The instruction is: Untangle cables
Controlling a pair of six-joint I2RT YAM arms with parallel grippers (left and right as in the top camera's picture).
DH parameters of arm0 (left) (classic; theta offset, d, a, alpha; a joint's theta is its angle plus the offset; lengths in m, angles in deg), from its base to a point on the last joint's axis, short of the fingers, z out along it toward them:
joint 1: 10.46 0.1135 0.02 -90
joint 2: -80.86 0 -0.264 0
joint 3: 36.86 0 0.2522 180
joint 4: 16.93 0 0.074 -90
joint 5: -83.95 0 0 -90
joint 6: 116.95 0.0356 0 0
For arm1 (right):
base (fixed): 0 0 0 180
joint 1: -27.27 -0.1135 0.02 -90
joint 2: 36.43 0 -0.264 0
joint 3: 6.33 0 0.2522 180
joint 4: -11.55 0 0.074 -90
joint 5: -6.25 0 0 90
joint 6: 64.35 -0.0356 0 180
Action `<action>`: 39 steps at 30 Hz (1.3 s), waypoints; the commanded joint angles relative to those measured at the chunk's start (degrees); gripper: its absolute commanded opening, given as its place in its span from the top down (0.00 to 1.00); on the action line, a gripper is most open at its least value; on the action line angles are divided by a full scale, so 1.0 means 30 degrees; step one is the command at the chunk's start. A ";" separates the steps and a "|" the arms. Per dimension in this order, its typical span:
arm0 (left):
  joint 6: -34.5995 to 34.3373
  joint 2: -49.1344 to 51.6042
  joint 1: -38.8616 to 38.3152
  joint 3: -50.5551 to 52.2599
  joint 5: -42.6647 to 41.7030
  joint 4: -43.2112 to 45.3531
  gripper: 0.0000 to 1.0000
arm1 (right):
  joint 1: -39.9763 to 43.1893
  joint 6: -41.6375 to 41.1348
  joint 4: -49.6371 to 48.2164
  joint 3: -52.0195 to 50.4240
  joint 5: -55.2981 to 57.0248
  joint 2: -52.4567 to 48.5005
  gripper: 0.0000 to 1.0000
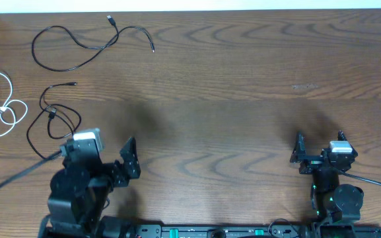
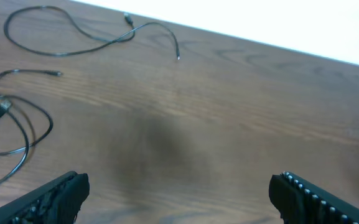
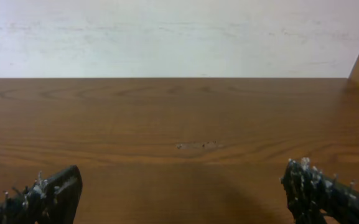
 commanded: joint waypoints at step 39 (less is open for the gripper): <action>0.3395 -0.8051 0.1676 1.0273 -0.1071 0.8925 0.02 | -0.0080 -0.0204 0.0087 -0.0022 -0.0109 0.0124 0.01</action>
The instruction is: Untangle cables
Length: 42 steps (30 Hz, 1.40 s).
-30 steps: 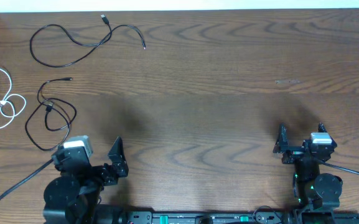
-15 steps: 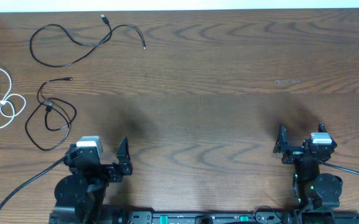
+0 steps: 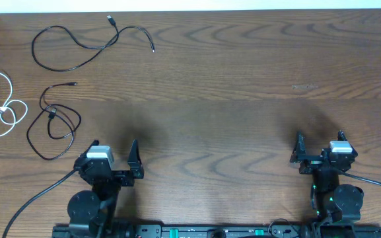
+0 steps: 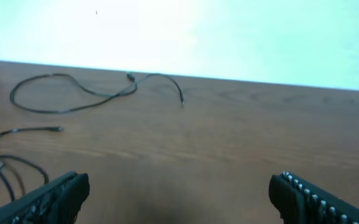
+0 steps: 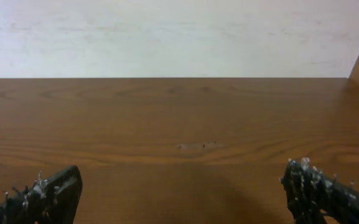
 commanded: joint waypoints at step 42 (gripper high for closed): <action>0.2317 -0.0386 0.0109 0.6025 -0.0940 0.6943 0.02 | -0.0080 -0.0197 0.0080 -0.0022 -0.0109 0.0124 0.01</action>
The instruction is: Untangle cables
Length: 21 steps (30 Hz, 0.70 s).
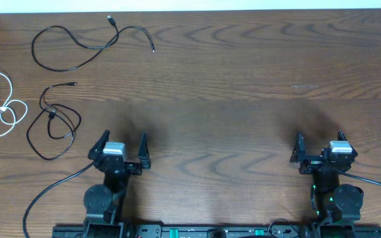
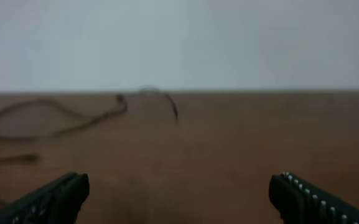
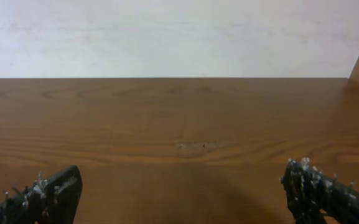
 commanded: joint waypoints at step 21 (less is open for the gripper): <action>-0.0641 -0.0175 0.0109 0.0051 0.1100 -0.1668 0.02 | -0.0080 -0.0197 0.0080 -0.0022 -0.0102 0.0124 0.01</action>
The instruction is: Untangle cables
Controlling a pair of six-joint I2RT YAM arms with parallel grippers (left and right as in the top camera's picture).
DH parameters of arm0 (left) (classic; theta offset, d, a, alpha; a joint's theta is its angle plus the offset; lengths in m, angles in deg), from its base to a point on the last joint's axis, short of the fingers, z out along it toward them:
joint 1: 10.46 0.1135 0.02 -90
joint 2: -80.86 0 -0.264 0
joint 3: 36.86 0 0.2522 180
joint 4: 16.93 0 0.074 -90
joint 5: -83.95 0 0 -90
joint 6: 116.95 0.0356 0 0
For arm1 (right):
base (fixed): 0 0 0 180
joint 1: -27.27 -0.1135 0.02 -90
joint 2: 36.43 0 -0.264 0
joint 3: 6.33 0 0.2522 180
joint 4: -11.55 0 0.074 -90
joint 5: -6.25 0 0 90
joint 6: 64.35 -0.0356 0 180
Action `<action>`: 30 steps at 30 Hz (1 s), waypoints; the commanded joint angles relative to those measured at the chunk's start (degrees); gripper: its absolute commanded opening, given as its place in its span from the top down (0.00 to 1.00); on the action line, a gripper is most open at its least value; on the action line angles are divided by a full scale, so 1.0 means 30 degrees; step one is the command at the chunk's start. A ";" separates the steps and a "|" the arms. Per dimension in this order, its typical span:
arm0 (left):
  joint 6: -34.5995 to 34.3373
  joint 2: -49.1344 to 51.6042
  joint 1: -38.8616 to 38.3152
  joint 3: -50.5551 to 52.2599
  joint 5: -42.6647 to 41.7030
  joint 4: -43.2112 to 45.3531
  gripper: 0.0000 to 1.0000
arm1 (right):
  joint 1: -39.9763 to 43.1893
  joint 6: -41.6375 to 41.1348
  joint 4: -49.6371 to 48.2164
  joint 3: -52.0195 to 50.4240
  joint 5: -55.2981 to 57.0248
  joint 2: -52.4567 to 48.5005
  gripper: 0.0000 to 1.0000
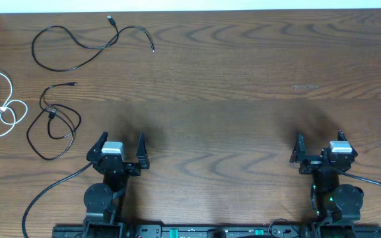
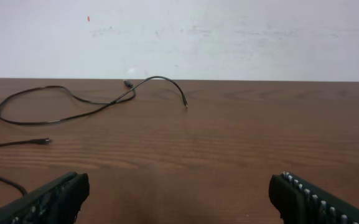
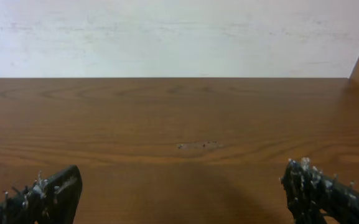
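Three cables lie apart at the table's left. A long black cable [image 1: 78, 49] [image 2: 92, 107] curves at the far left. A second black cable [image 1: 53, 125] loops below it, and a white cable [image 1: 2, 109] is coiled at the left edge. My left gripper [image 1: 119, 147] [image 2: 178, 199] rests open at the front left, empty, to the right of the looped black cable. At the front right my right gripper [image 1: 317, 149] [image 3: 185, 199] is open and empty too.
The brown wooden table [image 1: 243, 79] stretches between the arms, with a faint pale mark [image 1: 304, 86] at the right. A white wall [image 3: 167, 37] runs behind the far edge.
The arms and cables lie as before. The left wrist view was blurred and is now sharp.
My left arm stood turned toward the cables at the front left with its gripper open. Then it was drawn back and straighter, and later squared up low at the front. The right arm and the three cables stayed where they were throughout.
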 commanded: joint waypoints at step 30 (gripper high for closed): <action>-0.0313 -0.0153 0.0117 0.0233 0.0189 -0.0845 0.02 | -0.0080 -0.0197 0.0080 -0.0029 -0.0102 0.0124 0.01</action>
